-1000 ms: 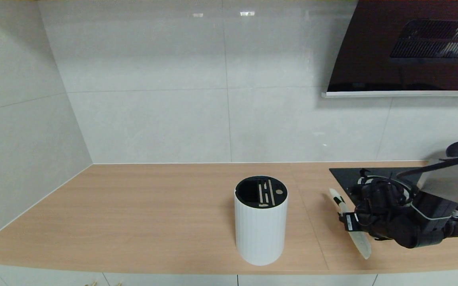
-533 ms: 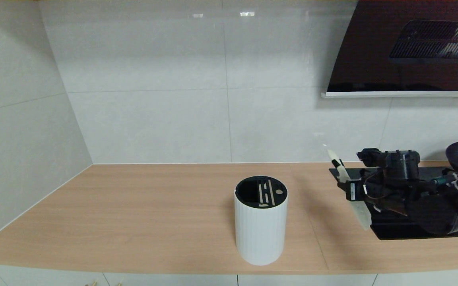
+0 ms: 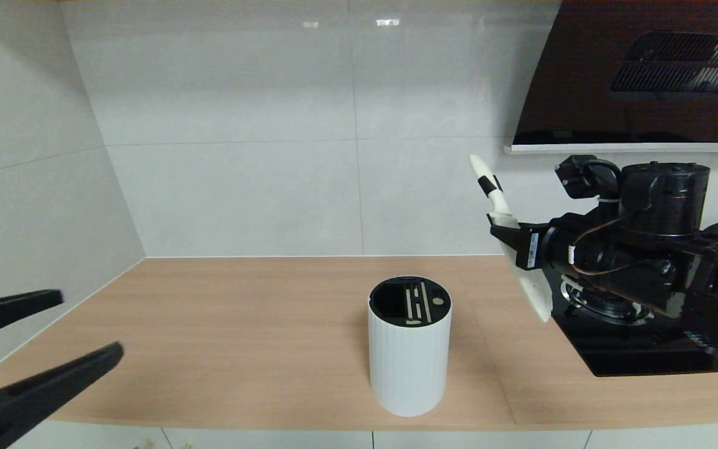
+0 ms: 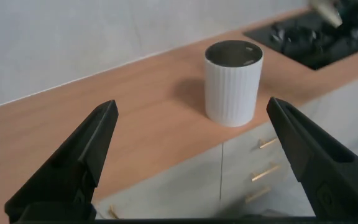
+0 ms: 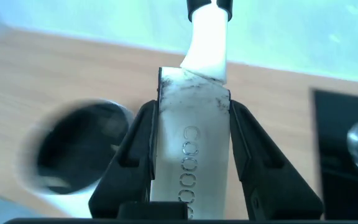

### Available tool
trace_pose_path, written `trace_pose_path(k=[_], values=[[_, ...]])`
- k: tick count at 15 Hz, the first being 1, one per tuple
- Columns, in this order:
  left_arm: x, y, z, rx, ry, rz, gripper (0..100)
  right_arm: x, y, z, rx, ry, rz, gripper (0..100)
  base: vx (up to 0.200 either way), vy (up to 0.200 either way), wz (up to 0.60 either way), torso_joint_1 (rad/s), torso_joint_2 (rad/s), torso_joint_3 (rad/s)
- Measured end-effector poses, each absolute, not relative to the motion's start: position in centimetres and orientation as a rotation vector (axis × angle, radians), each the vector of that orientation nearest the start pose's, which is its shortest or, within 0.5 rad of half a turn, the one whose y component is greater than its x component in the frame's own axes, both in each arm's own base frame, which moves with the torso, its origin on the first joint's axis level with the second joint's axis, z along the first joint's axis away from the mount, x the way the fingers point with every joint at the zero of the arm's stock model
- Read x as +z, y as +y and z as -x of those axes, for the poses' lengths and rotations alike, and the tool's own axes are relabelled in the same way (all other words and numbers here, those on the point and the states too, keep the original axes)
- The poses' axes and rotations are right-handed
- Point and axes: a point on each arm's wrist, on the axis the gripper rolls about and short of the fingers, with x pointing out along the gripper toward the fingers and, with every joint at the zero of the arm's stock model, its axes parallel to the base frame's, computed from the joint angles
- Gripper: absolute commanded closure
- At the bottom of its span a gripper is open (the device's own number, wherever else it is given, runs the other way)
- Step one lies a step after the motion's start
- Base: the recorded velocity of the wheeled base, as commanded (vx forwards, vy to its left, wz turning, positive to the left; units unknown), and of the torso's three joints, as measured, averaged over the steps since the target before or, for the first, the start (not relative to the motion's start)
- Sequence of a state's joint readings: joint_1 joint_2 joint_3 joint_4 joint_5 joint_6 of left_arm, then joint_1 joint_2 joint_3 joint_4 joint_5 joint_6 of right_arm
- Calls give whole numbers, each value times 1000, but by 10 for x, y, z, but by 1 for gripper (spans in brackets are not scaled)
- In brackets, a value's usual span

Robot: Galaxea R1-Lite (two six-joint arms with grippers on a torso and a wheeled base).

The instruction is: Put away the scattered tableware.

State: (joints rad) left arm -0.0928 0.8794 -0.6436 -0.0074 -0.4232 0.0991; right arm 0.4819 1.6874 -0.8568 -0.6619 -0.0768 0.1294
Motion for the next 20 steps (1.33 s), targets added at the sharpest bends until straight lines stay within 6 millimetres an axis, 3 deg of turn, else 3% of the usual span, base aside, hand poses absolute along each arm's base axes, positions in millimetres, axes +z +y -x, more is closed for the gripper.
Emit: trace_pose_path(k=[3, 6, 10, 15, 20], values=[[235, -42, -148, -630, 298, 98, 0, 212, 154, -248, 464, 187, -82, 100, 0, 0, 0, 0, 0, 0], [222, -78, -179, -742, 367, 314, 0, 217, 169, -224, 529, 183, -96, 100, 0, 0, 0, 0, 0, 0], [223, -112, -197, -846, 346, 631, 0, 211, 202, -193, 642, 231, -137, 100, 0, 0, 0, 0, 0, 0], [201, -131, -207, -914, 297, 660, 0, 205, 229, -172, 740, 284, -187, 100, 0, 0, 0, 0, 0, 0], [185, -141, -207, -907, 331, 658, 0, 199, 240, -166, 771, 305, -176, 100, 0, 0, 0, 0, 0, 0]])
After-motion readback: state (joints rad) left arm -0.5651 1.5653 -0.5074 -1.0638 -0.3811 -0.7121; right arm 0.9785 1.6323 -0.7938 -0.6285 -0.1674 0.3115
